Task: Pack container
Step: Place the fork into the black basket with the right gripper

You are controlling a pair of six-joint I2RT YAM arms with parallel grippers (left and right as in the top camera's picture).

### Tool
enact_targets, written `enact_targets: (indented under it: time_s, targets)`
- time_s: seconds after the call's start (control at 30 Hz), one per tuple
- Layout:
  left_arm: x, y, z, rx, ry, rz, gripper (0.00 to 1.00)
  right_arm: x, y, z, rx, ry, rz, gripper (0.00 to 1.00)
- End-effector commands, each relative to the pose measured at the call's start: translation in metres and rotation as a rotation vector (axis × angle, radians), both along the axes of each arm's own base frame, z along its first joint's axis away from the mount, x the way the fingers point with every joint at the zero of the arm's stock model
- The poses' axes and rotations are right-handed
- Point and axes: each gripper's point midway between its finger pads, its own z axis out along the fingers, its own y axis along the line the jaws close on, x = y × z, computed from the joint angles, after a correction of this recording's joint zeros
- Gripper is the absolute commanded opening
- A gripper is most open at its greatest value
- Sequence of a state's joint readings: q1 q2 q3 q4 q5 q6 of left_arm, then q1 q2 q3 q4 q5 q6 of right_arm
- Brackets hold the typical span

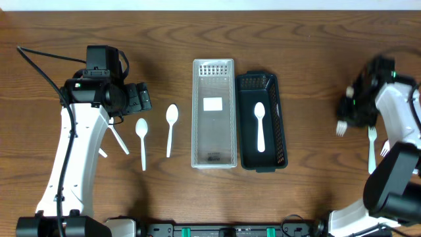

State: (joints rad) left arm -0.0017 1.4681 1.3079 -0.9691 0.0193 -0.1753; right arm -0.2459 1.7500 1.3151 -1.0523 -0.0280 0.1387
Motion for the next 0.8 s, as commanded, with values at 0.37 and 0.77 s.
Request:
enact_targets:
  time_s: [0.37, 0.77]
  targets:
    - [0.003, 0.003, 0.005, 0.013, -0.011, -0.010, 0.98, 0.031, 0.196, 0.086, 0.109, -0.209, 0.399, 0.02]
    - [0.000, 0.003, 0.004, 0.013, 0.000, -0.010, 0.98, 0.004, 0.233, -0.004, 0.085, 0.040, 0.457, 0.02]
